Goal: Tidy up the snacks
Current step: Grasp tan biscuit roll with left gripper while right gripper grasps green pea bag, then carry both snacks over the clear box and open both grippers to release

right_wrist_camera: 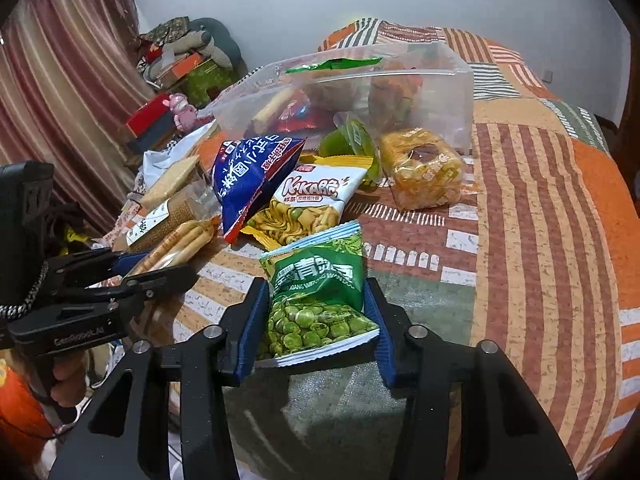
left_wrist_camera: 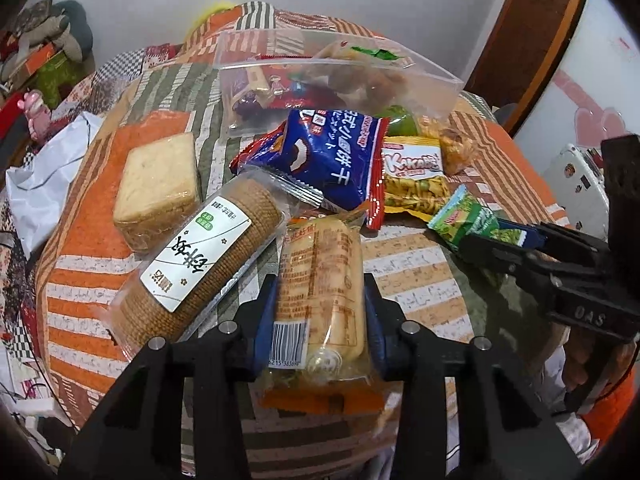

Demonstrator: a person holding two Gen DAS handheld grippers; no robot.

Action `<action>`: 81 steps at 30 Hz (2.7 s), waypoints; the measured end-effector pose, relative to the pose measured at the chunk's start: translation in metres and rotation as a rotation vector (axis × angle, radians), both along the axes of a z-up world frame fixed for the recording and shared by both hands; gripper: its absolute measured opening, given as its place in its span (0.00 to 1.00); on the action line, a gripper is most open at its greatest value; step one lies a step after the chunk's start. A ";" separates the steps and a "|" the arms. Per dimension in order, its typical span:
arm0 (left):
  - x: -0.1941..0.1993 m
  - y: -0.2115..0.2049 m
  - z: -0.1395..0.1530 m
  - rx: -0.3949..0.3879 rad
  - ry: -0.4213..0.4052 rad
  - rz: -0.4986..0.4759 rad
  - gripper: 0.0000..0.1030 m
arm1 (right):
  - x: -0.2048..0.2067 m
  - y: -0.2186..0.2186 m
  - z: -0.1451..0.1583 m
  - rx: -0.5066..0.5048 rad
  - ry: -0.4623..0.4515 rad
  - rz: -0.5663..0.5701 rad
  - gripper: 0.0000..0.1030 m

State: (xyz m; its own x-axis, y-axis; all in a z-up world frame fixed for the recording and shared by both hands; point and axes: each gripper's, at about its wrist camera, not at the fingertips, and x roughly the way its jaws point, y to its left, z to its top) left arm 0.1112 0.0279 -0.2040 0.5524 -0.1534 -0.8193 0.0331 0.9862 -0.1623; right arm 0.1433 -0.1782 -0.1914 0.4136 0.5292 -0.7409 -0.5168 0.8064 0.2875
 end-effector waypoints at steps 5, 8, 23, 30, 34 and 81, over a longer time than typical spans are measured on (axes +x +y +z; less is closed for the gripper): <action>-0.004 0.001 0.011 0.000 -0.027 0.005 0.38 | 0.003 -0.005 0.003 0.030 0.013 -0.007 0.37; -0.004 0.003 0.019 -0.013 -0.045 0.009 0.37 | 0.002 -0.007 0.008 0.030 0.000 -0.009 0.35; 0.013 0.018 0.069 0.003 -0.177 0.061 0.37 | 0.015 -0.020 0.056 0.093 -0.125 -0.067 0.35; 0.026 0.018 0.088 0.031 -0.221 0.062 0.37 | 0.031 -0.019 0.076 0.107 -0.194 -0.105 0.35; 0.040 0.020 0.097 0.035 -0.237 0.069 0.37 | 0.040 -0.016 0.085 0.102 -0.225 -0.121 0.35; 0.209 0.041 0.044 0.000 -0.081 0.105 0.37 | 0.169 0.009 0.059 -0.026 -0.151 -0.131 0.36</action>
